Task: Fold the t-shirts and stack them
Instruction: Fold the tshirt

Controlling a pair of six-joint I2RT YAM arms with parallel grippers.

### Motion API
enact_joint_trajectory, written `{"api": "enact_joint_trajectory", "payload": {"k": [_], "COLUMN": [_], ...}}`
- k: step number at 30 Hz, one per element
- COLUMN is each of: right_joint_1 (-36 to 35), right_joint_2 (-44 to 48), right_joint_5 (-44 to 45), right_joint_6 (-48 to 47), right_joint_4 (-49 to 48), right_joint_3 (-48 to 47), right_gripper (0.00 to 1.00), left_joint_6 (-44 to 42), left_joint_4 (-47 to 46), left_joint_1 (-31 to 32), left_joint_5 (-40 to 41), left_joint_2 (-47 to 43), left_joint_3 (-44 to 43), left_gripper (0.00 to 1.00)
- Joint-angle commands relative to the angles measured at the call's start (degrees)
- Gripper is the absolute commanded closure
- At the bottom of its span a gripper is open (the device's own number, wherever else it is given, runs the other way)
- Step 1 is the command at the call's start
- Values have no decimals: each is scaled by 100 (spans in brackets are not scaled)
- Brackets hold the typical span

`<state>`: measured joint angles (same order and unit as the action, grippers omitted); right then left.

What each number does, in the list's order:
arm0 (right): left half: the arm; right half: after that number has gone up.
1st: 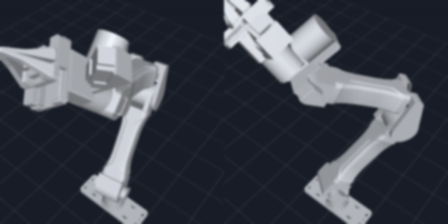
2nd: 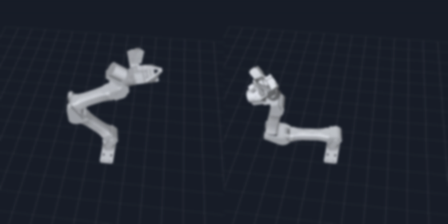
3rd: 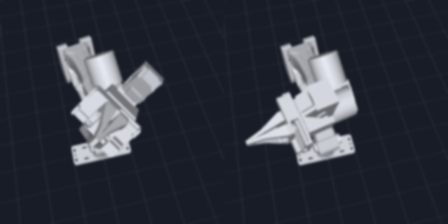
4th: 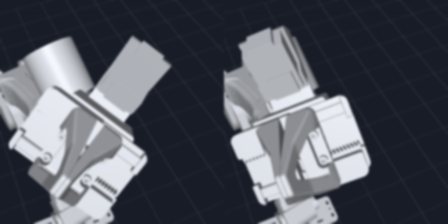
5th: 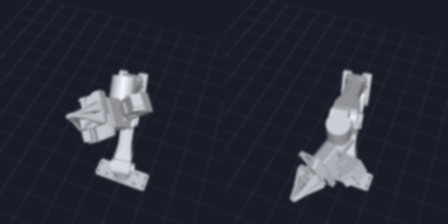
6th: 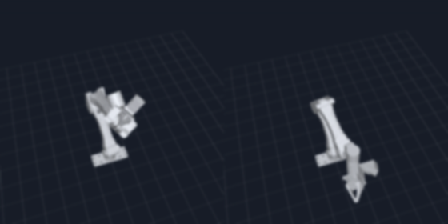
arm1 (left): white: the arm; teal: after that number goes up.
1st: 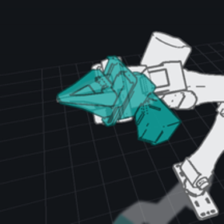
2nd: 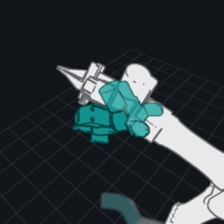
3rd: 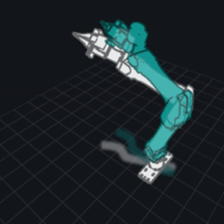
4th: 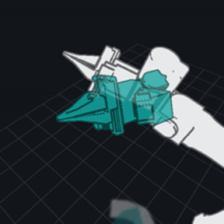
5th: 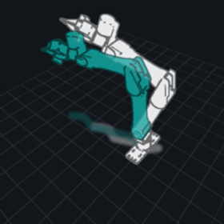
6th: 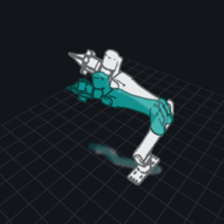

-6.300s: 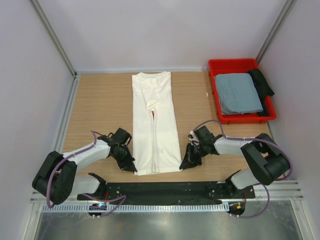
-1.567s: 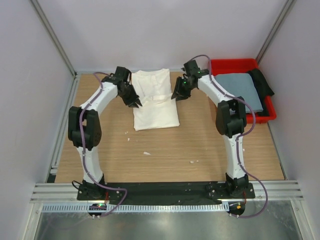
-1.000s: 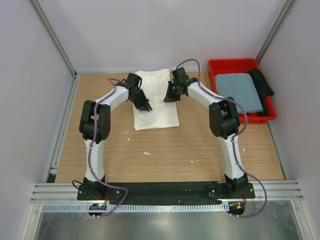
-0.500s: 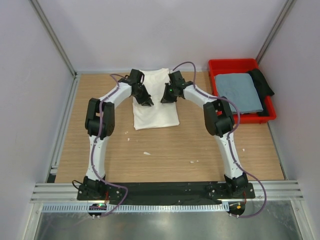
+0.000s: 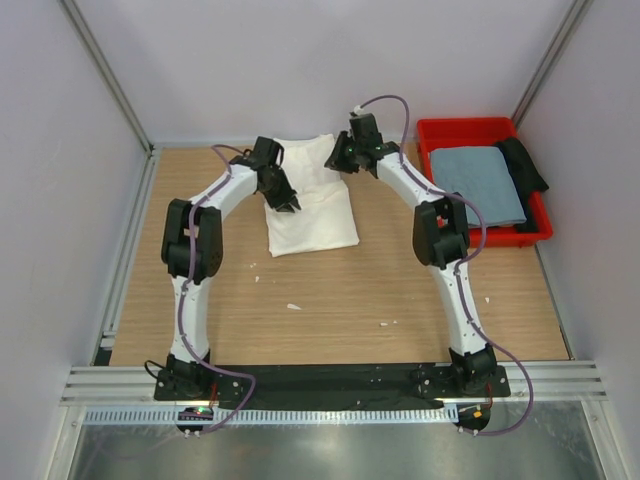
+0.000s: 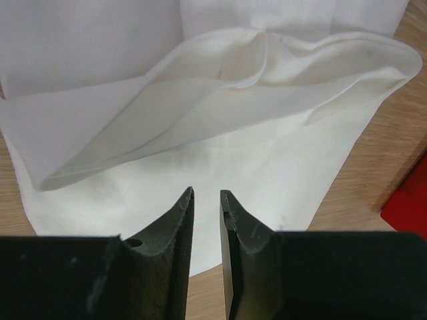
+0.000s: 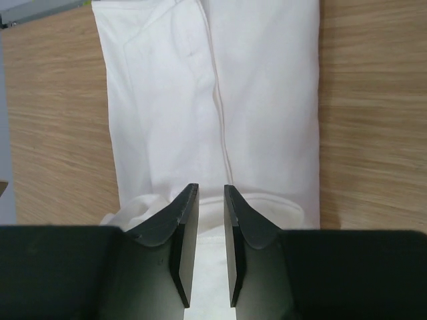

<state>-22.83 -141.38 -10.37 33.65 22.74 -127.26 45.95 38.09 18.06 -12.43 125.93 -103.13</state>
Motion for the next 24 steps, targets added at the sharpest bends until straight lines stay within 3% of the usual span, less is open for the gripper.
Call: {"api": "enact_joint_trajectory", "payload": {"k": [1,6,10,15,24], "right_joint_1": [42,33,33,15,-2], "right_joint_2": [268,1260,1710,1457,639], "right_joint_5": [-105,-509,-606,-686,-800], "right_joint_6": [72,107,89,54,274], "right_joint_4": [212,38,-506,-657,-666], "right_joint_3": [-203,1192,2405,2487,1697], "right_gripper": [72,73,82,87,89], "left_joint_6": [-218,-289,-271,-271,-438], "left_joint_4": [50,147,-29,-38,243], "left_joint_1": [-136,-172,-172,-172,-198], "left_joint_5": [-49,-146,29,56,249], "left_joint_2": [-17,-33,-367,-552,-763], "left_joint_3": [-163,-129,398,618,575], "left_gripper": [77,79,80,81,81]}}
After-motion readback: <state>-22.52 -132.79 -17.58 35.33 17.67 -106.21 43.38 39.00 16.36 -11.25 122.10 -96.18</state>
